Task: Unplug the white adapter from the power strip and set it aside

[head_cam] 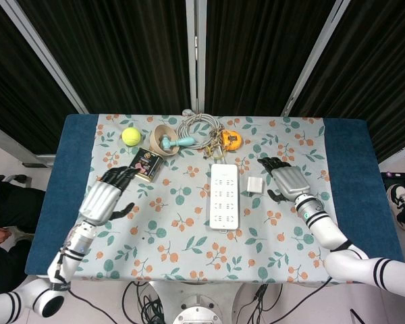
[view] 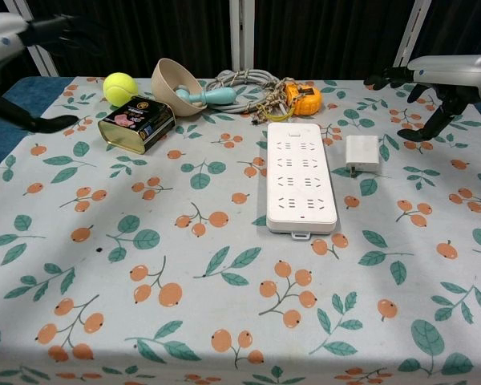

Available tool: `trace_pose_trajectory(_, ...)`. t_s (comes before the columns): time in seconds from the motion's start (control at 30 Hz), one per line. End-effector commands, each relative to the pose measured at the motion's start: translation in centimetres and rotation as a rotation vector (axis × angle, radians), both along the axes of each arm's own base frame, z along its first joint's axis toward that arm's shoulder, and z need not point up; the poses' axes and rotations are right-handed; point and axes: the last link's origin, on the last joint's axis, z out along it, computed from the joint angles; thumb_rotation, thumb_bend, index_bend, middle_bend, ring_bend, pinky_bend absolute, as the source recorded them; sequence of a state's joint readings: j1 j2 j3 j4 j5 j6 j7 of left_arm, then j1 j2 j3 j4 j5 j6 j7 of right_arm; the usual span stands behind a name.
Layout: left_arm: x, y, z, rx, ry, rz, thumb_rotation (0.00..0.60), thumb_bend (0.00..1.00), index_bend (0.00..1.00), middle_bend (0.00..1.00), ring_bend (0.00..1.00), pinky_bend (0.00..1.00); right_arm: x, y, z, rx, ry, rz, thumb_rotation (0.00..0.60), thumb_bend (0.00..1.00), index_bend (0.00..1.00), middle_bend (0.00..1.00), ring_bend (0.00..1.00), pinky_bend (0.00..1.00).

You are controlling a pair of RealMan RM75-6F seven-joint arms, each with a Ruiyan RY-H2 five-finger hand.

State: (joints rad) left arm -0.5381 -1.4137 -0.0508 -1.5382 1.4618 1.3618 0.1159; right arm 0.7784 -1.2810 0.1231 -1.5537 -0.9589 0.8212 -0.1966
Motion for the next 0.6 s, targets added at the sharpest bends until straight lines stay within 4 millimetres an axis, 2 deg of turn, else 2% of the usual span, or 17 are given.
trace_pose_trajectory(0.03, -3.2, -0.3, 2.5, 0.078, -0.006, 0.1, 0.6, 0.27, 0.1, 0.16, 0.1, 0.18, -0.3, 0.9, 1.8, -0.051, -0.018, 0.014, 0.6, 0.33, 0.0, 0.04, 0.0, 0.16)
trace_pose_trajectory(0.13, -5.6, -1.0, 4.2, 0.135, 0.018, 0.173, 0.6, 0.27, 0.1, 0.16, 0.1, 0.18, -1.4, 2.6, 3.9, -0.13, -0.014, 0.03, 0.6, 0.33, 0.0, 0.06, 0.0, 0.16)
trace_pose_trajectory(0.27, -9.2, -2.7, 6.9, 0.222, 0.069, 0.293, 0.6, 0.27, 0.1, 0.16, 0.1, 0.16, -3.9, 6.4, 6.8, -0.261, 0.001, 0.041, 0.6, 0.33, 0.0, 0.08, 0.0, 0.15)
trace_pose_trajectory(0.37, -11.4, -4.6, 8.5, 0.271, 0.106, 0.385, 0.6, 0.27, 0.1, 0.16, 0.1, 0.14, -5.8, 10.0, 8.7, -0.343, -0.029, 0.029, 0.6, 0.33, 0.0, 0.08, 0.0, 0.14)
trace_pose_trajectory(0.47, -12.3, -6.4, 9.1, 0.293, 0.107, 0.433, 0.6, 0.26, 0.1, 0.16, 0.1, 0.13, -7.3, 12.9, 9.9, -0.399, -0.05, 0.019, 0.6, 0.33, 0.0, 0.08, 0.0, 0.13)
trace_pose_trajectory(0.6, -12.2, -8.4, 9.0, 0.301, 0.099, 0.446, 0.6, 0.26, 0.1, 0.16, 0.1, 0.12, -8.6, 16.1, 10.3, -0.431, -0.061, -0.002, 0.6, 0.33, 0.0, 0.08, 0.0, 0.13)
